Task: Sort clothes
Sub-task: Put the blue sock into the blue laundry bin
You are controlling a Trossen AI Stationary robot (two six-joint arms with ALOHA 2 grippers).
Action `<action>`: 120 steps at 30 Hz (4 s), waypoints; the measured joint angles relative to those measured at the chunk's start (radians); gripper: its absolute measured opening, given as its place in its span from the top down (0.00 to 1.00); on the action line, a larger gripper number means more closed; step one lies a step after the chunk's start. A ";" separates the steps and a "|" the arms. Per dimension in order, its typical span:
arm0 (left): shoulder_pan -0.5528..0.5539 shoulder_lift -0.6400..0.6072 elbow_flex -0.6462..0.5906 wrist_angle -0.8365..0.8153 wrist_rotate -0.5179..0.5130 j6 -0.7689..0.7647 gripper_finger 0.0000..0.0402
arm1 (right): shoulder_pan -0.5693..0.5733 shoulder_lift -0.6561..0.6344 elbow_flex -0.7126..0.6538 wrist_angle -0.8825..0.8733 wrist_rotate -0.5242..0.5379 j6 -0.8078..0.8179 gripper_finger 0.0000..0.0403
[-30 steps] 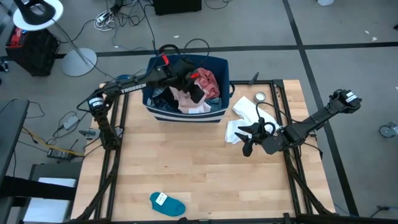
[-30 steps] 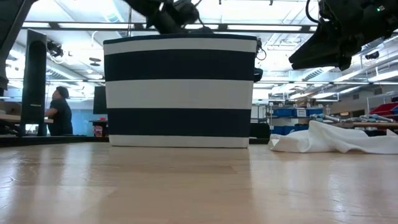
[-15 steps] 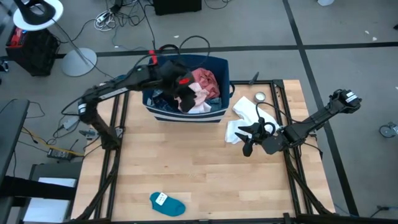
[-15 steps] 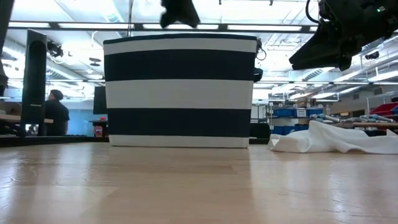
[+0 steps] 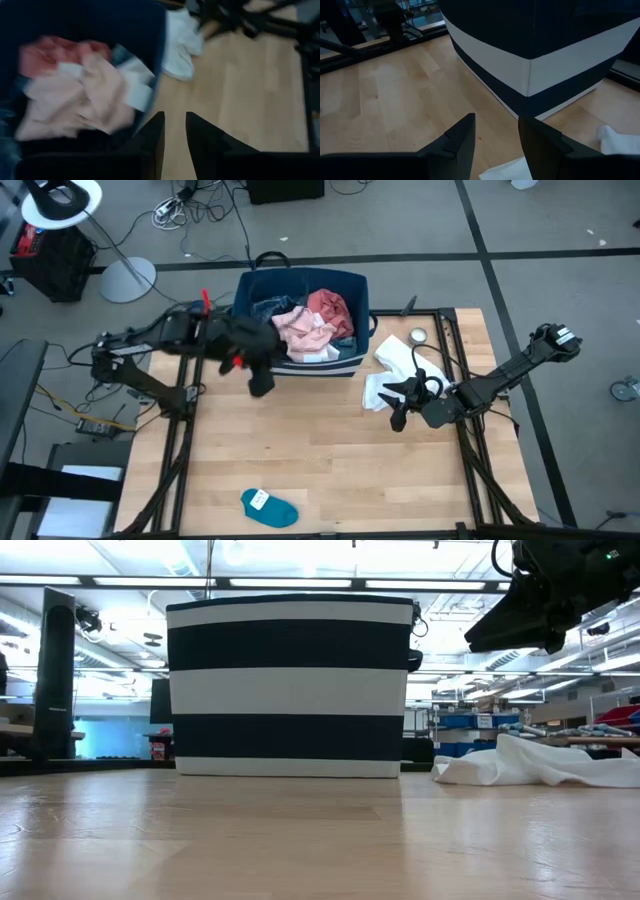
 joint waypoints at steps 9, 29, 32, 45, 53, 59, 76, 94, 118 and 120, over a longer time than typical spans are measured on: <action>-0.224 -0.060 -0.226 0.023 -0.087 -0.228 0.80 | 0.000 0.000 0.000 0.003 0.000 0.001 0.63; -0.709 -0.059 -0.814 0.523 -0.140 -1.053 0.80 | 0.000 0.000 0.000 0.004 0.001 0.002 0.63; -0.754 -0.051 -0.836 0.533 -0.142 -1.160 0.80 | 0.000 0.000 0.000 0.004 0.001 0.002 0.63; -0.850 0.076 -0.838 0.527 -0.077 -1.459 0.80 | 0.000 0.000 0.000 0.004 0.001 0.016 0.63; -0.881 0.153 -0.838 0.575 -0.041 -1.606 0.80 | 0.000 0.000 0.000 0.004 0.007 0.016 0.63; -0.912 0.202 -0.837 0.607 -0.031 -1.701 0.80 | -0.005 0.000 0.000 0.006 0.038 0.000 0.63; -0.928 0.362 -0.831 0.637 0.044 -1.744 0.83 | -0.027 0.000 0.000 0.039 0.032 -0.010 0.63; -0.884 0.108 -0.837 0.519 -0.234 -1.523 1.00 | -0.028 0.000 0.000 0.043 0.030 -0.010 0.63; -0.304 -0.234 -0.454 0.282 -0.287 -0.541 1.00 | -0.041 0.000 0.000 0.051 0.027 -0.010 0.63; -0.241 -0.234 -0.376 0.266 -0.287 -0.456 1.00 | -0.045 0.000 0.000 0.050 0.027 -0.010 0.63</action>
